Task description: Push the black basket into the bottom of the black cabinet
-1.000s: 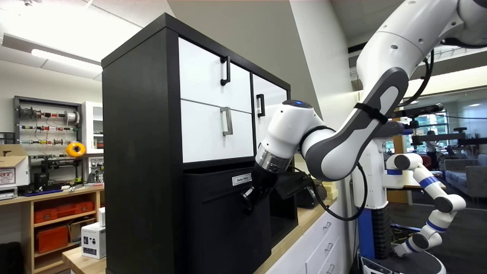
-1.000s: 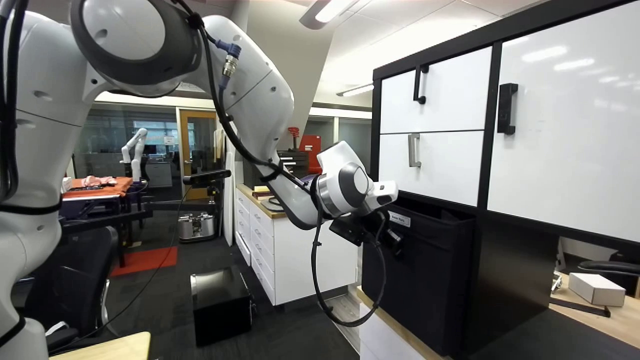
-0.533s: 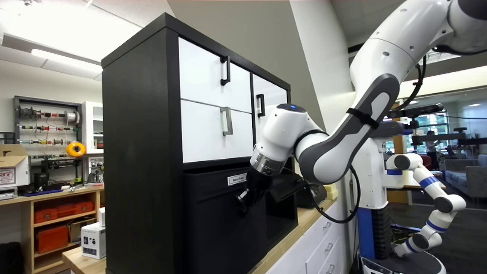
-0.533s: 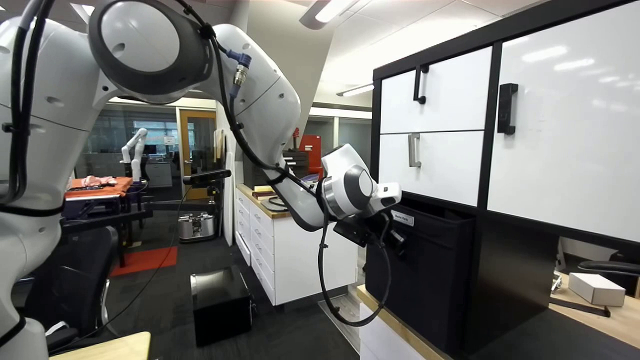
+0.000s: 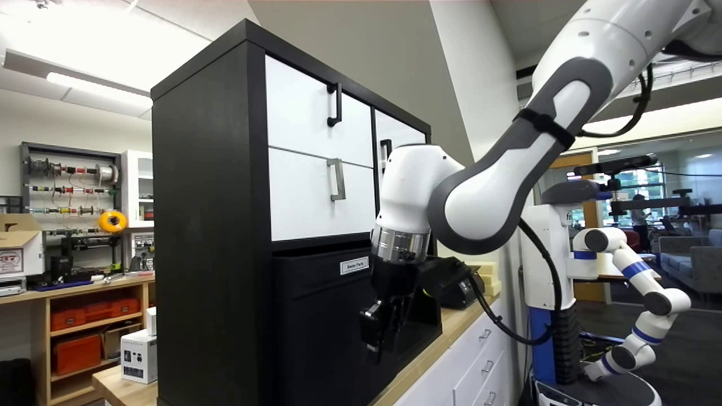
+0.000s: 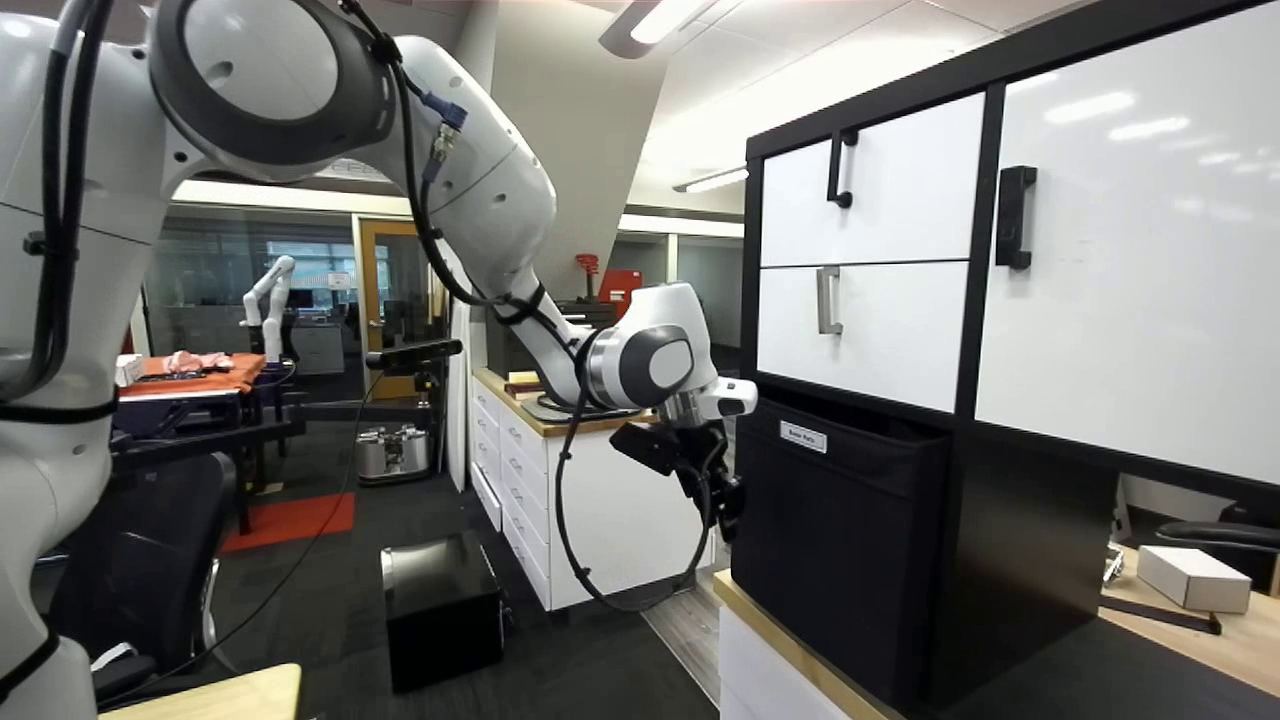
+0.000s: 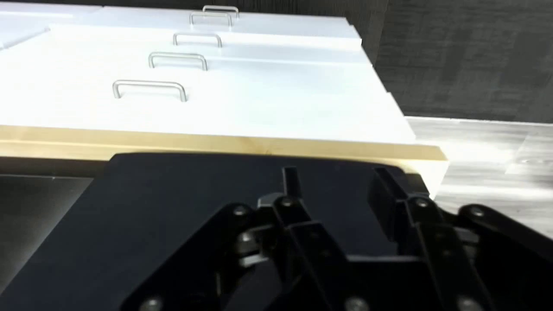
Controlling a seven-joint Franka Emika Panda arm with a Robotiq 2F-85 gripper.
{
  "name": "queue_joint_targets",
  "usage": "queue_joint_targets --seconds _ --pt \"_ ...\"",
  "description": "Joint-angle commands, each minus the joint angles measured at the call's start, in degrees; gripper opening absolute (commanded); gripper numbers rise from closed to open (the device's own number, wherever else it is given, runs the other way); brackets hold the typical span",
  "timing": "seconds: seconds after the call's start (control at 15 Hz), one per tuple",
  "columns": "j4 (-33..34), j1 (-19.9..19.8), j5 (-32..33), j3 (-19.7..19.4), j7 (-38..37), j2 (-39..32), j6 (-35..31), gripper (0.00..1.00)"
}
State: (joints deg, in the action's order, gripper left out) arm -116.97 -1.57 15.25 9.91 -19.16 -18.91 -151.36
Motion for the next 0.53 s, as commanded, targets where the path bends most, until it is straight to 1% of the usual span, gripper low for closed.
queue_joint_targets --seconds 0.0,0.2,0.4,0.47 --pt "-5.87 3.76 -7.53 -1.35 5.47 10.48 10.38 0.77" --pt "-6.80 5.71 -9.06 -1.57 6.28 15.52 18.69 0.97" --pt "-7.62 6.56 -10.47 -1.36 7.69 19.63 25.44 1.00" --pt "-4.79 6.75 -8.83 -1.64 5.80 15.36 22.32 0.97"
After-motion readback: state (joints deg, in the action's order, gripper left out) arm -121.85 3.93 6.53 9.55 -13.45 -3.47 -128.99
